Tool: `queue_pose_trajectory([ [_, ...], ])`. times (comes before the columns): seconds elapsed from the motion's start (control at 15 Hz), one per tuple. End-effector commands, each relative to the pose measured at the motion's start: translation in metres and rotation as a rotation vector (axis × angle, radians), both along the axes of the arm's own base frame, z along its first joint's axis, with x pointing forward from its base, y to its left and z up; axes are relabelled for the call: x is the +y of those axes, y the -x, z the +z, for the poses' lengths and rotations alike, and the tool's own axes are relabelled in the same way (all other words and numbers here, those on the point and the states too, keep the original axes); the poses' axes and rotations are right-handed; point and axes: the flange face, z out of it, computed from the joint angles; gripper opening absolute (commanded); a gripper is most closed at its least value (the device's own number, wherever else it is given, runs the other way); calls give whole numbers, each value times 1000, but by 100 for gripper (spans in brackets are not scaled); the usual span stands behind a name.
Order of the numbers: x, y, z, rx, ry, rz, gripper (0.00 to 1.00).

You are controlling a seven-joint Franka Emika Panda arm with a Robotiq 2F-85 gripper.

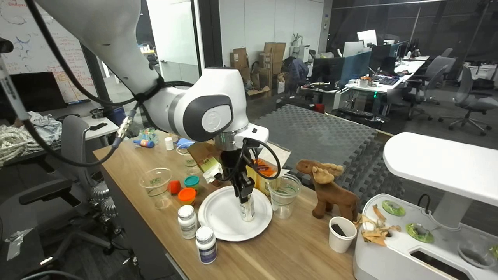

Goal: Pick up all the objects surrounding the white plate and arrange them on the plate

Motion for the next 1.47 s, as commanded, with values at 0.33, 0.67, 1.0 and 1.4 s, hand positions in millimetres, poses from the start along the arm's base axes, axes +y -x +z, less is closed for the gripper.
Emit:
queue_pose_trajectory([
  [0.33, -8, -6, 6, 0, 2, 9, 75],
  [0.67, -29, 12, 34, -18, 15, 16, 100],
  [1.0, -54, 55, 50, 66, 14, 25, 100],
  [1.4, -64, 98, 57, 212, -14, -35, 100],
])
